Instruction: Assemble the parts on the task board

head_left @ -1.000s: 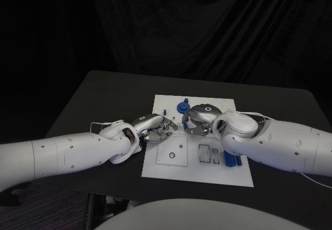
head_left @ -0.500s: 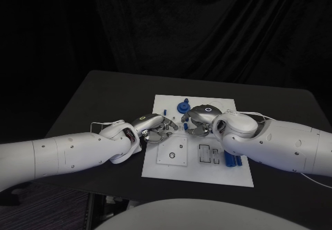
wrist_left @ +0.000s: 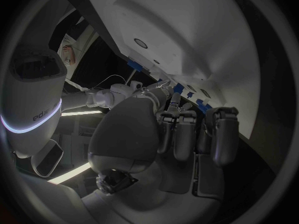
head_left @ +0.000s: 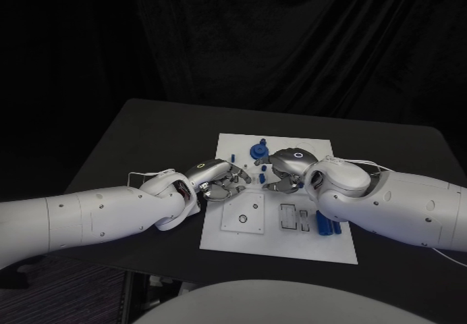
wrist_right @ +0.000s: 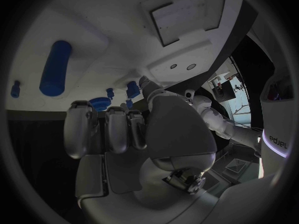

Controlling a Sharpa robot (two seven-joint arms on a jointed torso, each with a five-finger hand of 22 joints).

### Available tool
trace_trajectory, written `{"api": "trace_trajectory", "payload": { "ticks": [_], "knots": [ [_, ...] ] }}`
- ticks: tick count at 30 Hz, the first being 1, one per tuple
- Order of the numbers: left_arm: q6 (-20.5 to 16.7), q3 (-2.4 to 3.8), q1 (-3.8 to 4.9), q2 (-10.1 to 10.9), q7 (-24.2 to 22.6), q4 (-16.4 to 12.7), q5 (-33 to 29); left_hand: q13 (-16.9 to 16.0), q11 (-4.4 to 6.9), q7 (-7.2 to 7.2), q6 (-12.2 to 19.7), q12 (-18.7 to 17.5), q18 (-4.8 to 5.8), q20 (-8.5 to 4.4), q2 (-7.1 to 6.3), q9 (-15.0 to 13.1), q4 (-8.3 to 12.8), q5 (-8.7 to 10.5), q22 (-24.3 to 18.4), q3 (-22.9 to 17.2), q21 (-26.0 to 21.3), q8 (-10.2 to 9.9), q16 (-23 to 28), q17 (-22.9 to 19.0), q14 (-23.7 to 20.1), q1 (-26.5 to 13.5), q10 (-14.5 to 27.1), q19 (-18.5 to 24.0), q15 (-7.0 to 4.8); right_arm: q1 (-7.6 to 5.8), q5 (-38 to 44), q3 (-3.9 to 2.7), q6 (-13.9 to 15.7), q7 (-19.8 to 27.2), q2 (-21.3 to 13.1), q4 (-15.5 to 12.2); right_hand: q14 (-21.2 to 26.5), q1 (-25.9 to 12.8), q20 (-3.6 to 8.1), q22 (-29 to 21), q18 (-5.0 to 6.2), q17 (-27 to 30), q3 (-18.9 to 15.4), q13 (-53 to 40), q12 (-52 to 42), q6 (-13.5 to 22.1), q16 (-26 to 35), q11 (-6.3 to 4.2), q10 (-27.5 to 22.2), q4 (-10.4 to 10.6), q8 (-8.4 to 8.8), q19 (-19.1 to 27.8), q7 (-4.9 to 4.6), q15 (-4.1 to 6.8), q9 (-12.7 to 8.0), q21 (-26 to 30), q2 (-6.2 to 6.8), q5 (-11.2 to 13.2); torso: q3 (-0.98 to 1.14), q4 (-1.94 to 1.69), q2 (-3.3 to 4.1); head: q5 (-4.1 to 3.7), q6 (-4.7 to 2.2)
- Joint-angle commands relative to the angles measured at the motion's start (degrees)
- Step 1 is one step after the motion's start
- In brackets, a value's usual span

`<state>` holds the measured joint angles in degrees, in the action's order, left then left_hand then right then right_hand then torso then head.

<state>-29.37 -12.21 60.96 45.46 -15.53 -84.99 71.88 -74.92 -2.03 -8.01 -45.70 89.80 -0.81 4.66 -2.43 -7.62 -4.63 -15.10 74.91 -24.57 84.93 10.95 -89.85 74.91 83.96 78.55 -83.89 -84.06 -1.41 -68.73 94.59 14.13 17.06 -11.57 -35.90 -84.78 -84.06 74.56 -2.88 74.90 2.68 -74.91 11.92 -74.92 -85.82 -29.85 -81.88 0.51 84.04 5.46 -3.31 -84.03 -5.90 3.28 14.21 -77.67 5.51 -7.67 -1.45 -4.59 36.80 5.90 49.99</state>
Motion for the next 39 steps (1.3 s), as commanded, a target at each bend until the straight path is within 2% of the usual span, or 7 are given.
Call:
{"api": "trace_trajectory", "payload": {
  "ticks": [1, 8, 17, 21, 25, 31, 39],
  "knots": [
    [-4.37, 0.06, -0.03, 0.37, -3.79, -0.82, -0.05, -15.08, -0.67, -0.20, -0.37, 0.20, -0.36, 0.73, 0.19, -0.15, -2.47, 0.91, 13.51, 2.34, 0.44, 0.46, -0.15, 15.09, 6.04, -1.94, -6.11, -3.54, 0.73, -0.25, 0.12, -0.13, 6.63, 2.40, -1.19, -1.73, -3.60, -0.08, 0.30, 11.47, 0.06, -3.49, -0.45, -9.71, -0.30, -0.36, -0.30, -0.44, 1.73, 0.54, -0.07, -1.51, 0.12, 0.46, -0.26, -0.34, 0.51, 0.41, 0.02, 0.04, 0.00, -0.05, 0.01],
    [-6.75, 0.07, 0.73, 1.59, -3.05, -2.97, -0.17, -15.08, -1.59, -0.39, -1.33, 0.20, -0.20, 1.43, 1.08, -0.36, -9.18, 2.01, 13.74, 8.02, 1.11, 1.41, -0.15, 15.09, 6.04, -4.95, -6.11, -3.93, 1.49, -3.14, -0.18, -0.25, 12.90, 5.73, -3.90, -5.76, -3.83, -0.37, 0.37, 11.80, -0.18, -4.32, -1.56, -10.09, -0.60, -1.36, -0.90, -0.48, 2.09, 2.86, -0.31, -1.97, 0.17, 0.50, -0.85, -1.41, 0.71, 1.30, 0.03, 0.03, -0.05, -0.82, 0.01],
    [-3.59, 0.07, 6.12, 1.46, -0.44, -2.28, 1.89, -15.08, -0.77, 0.62, -3.65, 0.20, -0.18, 0.99, 2.07, -1.90, -11.24, 3.37, 13.78, 9.89, 1.26, 4.47, -0.15, 15.09, 6.04, -0.74, -6.11, -4.06, 0.83, -8.87, -1.73, -0.18, 14.02, 7.02, -9.24, -10.21, -3.92, 1.07, 0.38, 12.03, -0.35, -4.72, -1.49, -10.67, -1.04, -5.14, -1.23, -0.42, 2.58, 3.69, -1.12, -2.27, 0.04, 0.47, -0.63, -2.18, -0.07, 0.80, 0.33, 0.35, -0.26, -1.61, 0.01],
    [0.05, 0.07, 7.56, 0.73, -1.35, -0.25, 2.41, -15.08, -0.94, 0.41, -2.82, 0.20, -0.23, 1.03, 2.41, -2.16, -11.54, 2.42, 13.70, 10.40, 1.01, 4.67, -0.15, 15.09, 6.04, 0.12, -6.11, -3.92, 0.95, -9.63, -1.86, -0.07, 13.72, 6.71, -10.84, -9.95, -3.91, 1.68, 0.34, 12.05, -0.36, -4.70, -1.35, -10.63, -1.02, -5.70, -1.23, -0.34, 2.55, 3.56, -1.18, -2.28, -0.09, 0.42, -0.74, -2.24, -0.38, 0.29, 0.49, 0.40, -0.64, -2.09, 0.01],
    [2.25, 0.07, 8.46, -0.69, -2.07, 2.92, 2.50, -15.08, -0.94, 0.37, -2.32, 0.20, -0.27, 1.09, 3.13, -2.50, -11.61, 0.32, 13.66, 10.47, 0.86, 5.07, -0.15, 15.09, 6.04, 1.32, -6.11, -3.81, 0.99, -9.99, -2.66, 0.00, 13.50, 6.58, -12.14, -8.90, -3.90, 2.07, 0.31, 12.02, -0.35, -4.68, -1.24, -10.59, -0.99, -6.07, -1.22, -0.28, 2.52, 3.47, -1.21, -2.25, -0.16, 0.37, -0.85, -2.17, -0.63, -0.15, 0.93, 1.33, -1.22, -1.95, 0.01],
    [4.57, 0.07, 9.15, -2.98, -0.75, 5.90, -0.99, -15.08, -1.05, 0.33, -2.33, 0.20, -0.21, 1.20, 4.92, -3.01, -12.15, -0.03, 13.74, 11.04, 1.09, 5.84, -0.15, 15.09, 6.04, 0.06, -6.11, -3.92, 1.10, -10.16, -3.49, 0.02, 13.91, 6.57, -13.36, -7.62, -3.90, 2.50, 0.19, 12.05, -0.37, -4.75, -1.05, -10.78, -1.12, -8.56, -1.27, -0.07, 2.65, 3.54, -1.74, -2.27, -0.44, 0.21, -0.56, -2.26, -1.44, -0.51, 1.45, 1.74, -1.84, -2.19, 0.01],
    [15.40, 0.08, 12.19, -5.85, 15.19, 5.31, -9.31, -15.08, 0.83, 2.69, -6.80, 0.20, -0.12, 0.06, 6.64, -8.13, -12.20, 2.89, 13.87, 16.27, 1.53, 12.32, -0.15, 15.09, 6.04, -7.94, -6.11, -4.17, -0.43, -10.17, -3.74, 0.03, 13.83, 6.26, -14.60, -6.92, -3.88, 2.74, -0.05, 12.07, -0.39, -4.71, -1.14, -11.08, -1.36, -11.63, -1.27, 0.23, 2.89, 3.66, -2.70, -2.30, -0.81, -0.05, -0.63, -2.37, -2.19, -0.89, 1.96, 2.14, -2.59, -2.22, 0.01]
  ]
}}
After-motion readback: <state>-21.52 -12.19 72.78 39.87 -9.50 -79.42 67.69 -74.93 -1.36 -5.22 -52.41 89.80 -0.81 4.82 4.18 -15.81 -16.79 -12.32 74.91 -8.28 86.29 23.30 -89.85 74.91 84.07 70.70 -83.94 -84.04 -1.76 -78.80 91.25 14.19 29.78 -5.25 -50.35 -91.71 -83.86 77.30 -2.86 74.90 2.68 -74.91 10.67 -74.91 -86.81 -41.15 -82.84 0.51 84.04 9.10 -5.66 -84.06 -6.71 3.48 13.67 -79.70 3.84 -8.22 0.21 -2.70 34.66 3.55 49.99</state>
